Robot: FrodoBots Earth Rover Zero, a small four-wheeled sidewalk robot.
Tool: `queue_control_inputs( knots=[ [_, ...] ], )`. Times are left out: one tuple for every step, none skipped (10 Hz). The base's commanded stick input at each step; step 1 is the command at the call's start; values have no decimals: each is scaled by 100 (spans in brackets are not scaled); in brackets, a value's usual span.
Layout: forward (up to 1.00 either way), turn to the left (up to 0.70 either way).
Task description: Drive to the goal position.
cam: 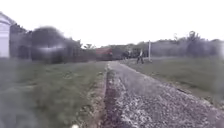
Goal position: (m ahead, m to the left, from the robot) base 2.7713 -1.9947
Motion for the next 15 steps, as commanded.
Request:
queue_control_inputs(
  knots=[
    [70, 0],
    [70, -5],
    [70, -14],
    [70, -14],
    [70, -14],
    [70, -14],
    [70, 0],
    [70, 0],
    [70, -1],
    [70, -5],
    [70, -14],
    [70, -14],
    [70, -14],
    [70, -14],
    [70, -14]
  ],
)
